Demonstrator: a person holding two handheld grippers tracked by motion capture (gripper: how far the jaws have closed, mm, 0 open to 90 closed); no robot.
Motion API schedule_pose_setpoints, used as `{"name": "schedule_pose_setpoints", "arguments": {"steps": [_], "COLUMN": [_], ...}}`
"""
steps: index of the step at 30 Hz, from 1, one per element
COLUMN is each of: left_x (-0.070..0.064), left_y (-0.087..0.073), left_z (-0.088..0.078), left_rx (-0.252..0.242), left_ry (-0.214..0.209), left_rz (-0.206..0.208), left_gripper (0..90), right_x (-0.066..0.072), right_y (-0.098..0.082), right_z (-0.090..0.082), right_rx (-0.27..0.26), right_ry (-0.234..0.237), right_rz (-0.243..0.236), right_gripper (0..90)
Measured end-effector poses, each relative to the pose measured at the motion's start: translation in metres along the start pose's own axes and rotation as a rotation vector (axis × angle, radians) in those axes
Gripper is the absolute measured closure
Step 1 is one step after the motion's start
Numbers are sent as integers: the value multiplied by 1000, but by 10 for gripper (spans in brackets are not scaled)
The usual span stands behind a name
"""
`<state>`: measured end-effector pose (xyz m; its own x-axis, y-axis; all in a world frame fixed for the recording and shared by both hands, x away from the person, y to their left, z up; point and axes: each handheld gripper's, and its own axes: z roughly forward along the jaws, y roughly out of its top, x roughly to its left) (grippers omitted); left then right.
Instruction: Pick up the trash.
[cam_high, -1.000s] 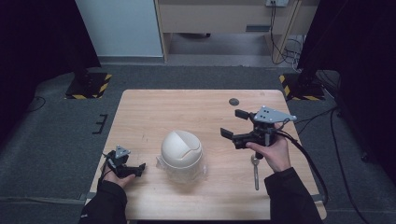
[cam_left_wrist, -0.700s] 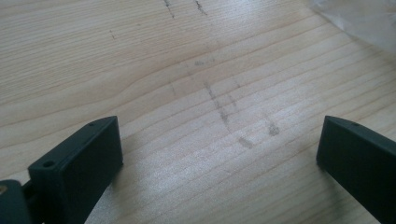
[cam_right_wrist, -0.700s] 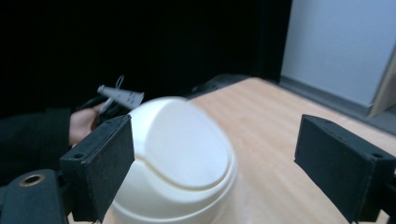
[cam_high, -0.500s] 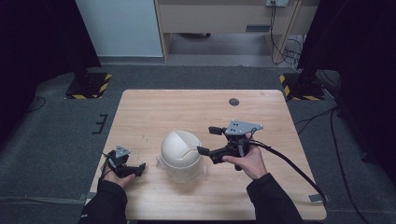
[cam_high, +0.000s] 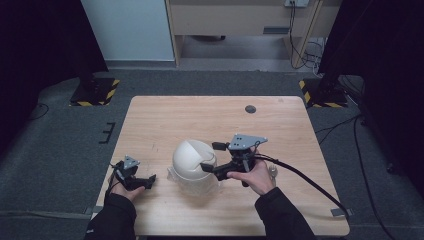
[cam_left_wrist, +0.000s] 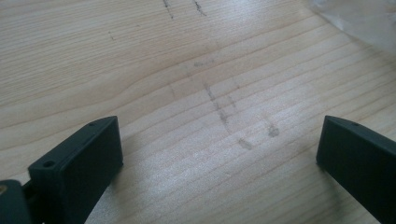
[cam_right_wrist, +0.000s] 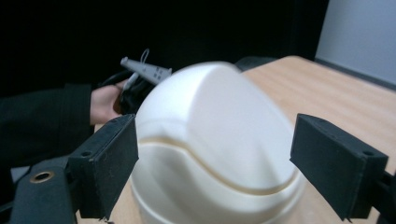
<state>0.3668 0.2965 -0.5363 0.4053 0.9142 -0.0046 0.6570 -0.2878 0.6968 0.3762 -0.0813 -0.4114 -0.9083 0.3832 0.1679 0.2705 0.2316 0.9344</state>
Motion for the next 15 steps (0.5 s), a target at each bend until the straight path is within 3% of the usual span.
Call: {"name": "schedule_pose_setpoints", "arguments": {"steps": [6,9,15], "left_x": [0,0,0], "left_y": [0,0,0], "left_z": [0,0,0], "left_rx": [0,0,1], "left_ry": [-1,-2,-2], "left_rz": [1,3,4], "left_gripper": [0,0,0], "right_x": [2,4,0], "right_y": [-12,-14,-12], "right_z": [13,16,15], "right_rx": [62,51,58], "right_ry": [36,41,68], "right_rz": [18,20,67], "right_gripper": [180,178,188]}}
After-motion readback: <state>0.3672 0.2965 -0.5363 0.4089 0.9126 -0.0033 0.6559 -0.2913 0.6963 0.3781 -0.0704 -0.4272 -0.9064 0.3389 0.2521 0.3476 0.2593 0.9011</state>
